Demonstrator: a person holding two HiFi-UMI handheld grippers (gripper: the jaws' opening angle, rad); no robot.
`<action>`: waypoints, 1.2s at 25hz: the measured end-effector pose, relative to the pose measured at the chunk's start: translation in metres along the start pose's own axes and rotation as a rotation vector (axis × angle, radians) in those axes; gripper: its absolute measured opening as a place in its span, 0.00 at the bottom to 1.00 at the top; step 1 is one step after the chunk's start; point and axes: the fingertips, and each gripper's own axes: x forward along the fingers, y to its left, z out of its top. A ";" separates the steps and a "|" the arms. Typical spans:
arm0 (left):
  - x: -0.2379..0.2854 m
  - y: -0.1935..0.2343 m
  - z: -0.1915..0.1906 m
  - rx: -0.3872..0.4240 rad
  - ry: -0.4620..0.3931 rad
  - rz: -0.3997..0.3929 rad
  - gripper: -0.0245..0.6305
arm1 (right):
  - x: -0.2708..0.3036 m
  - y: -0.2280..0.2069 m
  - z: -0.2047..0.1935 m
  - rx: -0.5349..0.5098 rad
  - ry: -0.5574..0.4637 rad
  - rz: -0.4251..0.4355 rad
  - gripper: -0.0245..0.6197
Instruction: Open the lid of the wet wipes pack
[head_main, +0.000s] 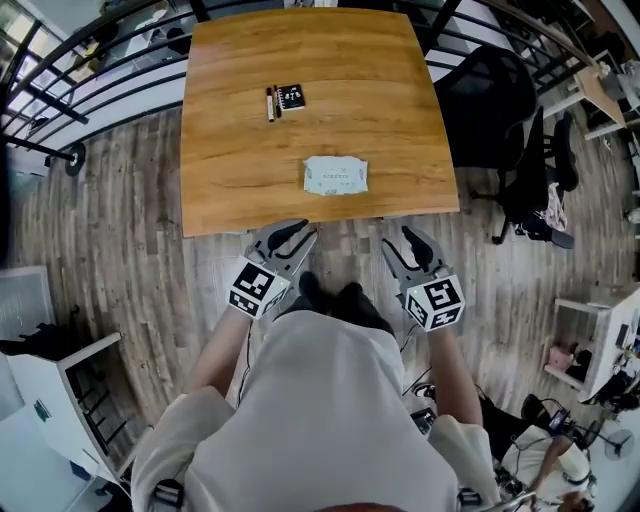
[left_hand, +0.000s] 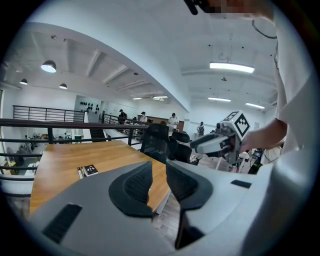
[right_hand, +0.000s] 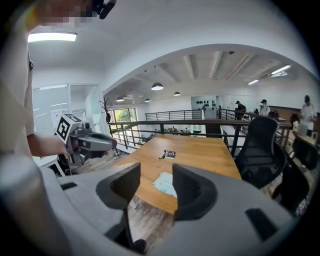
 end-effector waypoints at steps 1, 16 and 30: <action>0.003 0.002 -0.002 -0.004 0.004 -0.004 0.16 | 0.003 -0.002 -0.001 0.003 0.005 -0.001 0.33; 0.073 0.040 -0.021 -0.023 0.084 0.040 0.16 | 0.080 -0.069 -0.011 -0.011 0.099 0.112 0.33; 0.166 0.087 -0.060 -0.023 0.232 0.139 0.16 | 0.192 -0.133 -0.061 -0.110 0.276 0.375 0.32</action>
